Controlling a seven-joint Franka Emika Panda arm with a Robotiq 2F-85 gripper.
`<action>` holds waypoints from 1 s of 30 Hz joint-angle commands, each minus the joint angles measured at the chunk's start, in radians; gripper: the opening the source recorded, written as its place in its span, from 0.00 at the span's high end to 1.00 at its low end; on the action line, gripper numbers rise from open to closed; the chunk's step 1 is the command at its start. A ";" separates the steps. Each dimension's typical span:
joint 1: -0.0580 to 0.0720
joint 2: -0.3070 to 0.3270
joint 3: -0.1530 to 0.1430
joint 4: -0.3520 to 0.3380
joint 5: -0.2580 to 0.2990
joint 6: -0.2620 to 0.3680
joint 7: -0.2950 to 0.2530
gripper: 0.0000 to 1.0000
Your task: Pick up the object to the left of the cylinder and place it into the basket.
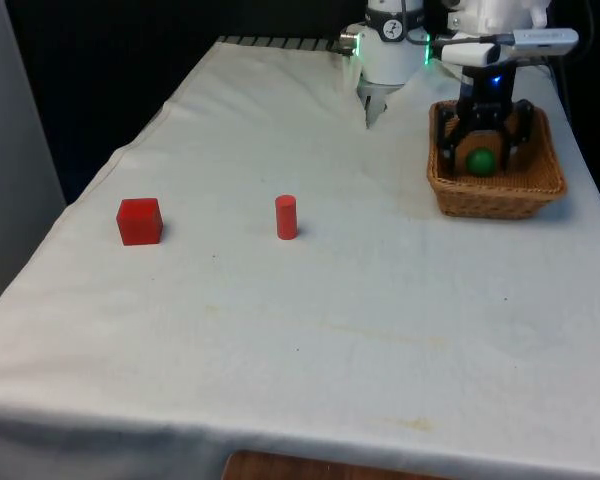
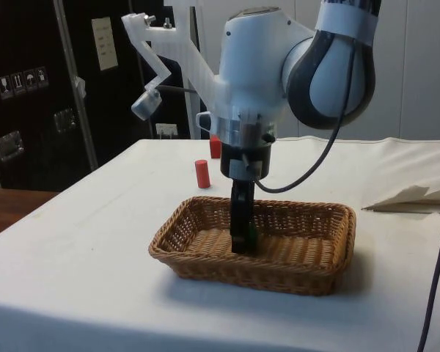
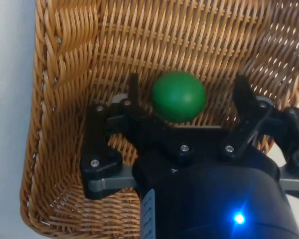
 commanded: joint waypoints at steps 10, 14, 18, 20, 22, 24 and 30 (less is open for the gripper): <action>0.000 -0.015 -0.001 -0.003 0.000 -0.013 -0.001 0.00; 0.001 -0.054 -0.009 0.000 -0.007 -0.045 -0.003 0.00; -0.001 -0.081 -0.012 0.003 -0.010 -0.071 -0.006 0.00; -0.004 -0.108 -0.012 0.006 -0.012 -0.098 -0.008 0.00; -0.006 -0.126 -0.012 0.009 -0.013 -0.118 -0.010 0.00; -0.008 -0.144 -0.012 0.012 -0.014 -0.137 -0.012 0.00; -0.014 -0.191 -0.013 0.029 -0.014 -0.194 -0.018 0.00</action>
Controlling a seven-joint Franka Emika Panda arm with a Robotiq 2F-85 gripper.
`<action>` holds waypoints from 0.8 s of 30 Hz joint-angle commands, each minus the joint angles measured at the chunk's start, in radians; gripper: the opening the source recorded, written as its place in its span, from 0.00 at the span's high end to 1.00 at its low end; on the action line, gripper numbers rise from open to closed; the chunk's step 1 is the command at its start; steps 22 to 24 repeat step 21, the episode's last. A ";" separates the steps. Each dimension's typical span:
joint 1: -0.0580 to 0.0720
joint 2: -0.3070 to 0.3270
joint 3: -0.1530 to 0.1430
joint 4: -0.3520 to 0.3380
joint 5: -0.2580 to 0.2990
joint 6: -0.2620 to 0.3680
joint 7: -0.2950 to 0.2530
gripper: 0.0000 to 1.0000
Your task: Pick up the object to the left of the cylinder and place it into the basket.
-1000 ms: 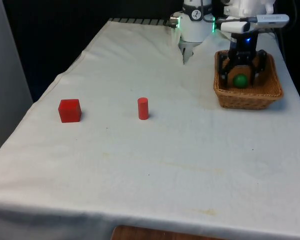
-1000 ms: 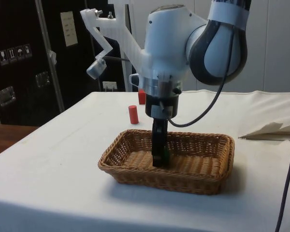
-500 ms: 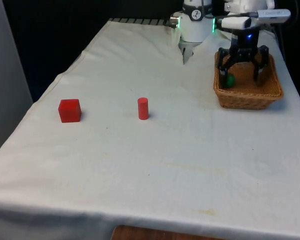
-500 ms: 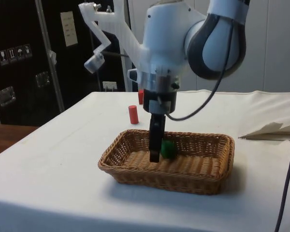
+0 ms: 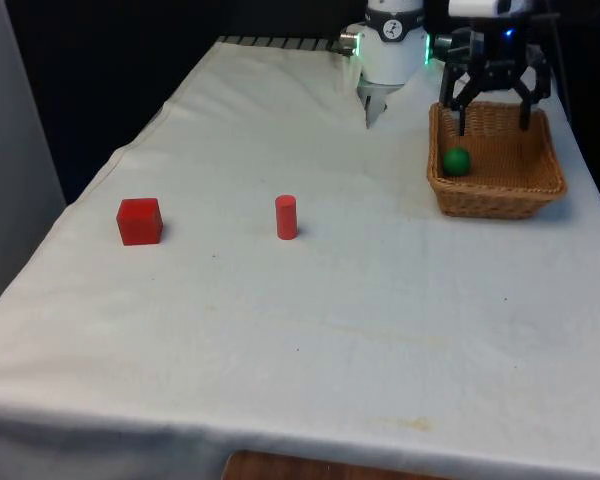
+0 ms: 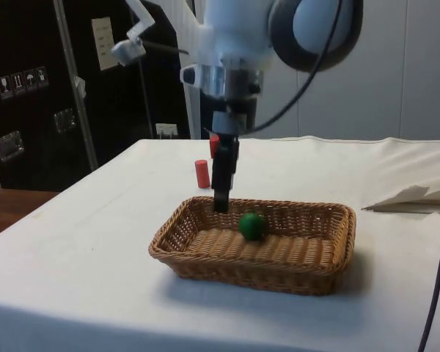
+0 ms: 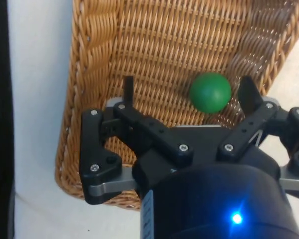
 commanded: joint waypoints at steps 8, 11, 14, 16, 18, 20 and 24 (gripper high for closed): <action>-0.008 -0.042 -0.009 0.047 0.002 -0.090 -0.016 0.00; -0.011 -0.047 -0.016 0.074 0.007 -0.121 -0.028 0.00; -0.012 -0.048 -0.021 0.091 0.010 -0.139 -0.035 0.00; -0.015 -0.047 -0.028 0.114 0.014 -0.162 -0.046 0.00; -0.018 -0.046 -0.035 0.129 0.017 -0.176 -0.057 0.00; -0.020 -0.044 -0.042 0.140 0.021 -0.185 -0.068 0.00; -0.018 -0.042 -0.043 0.137 0.003 -0.176 -0.052 0.00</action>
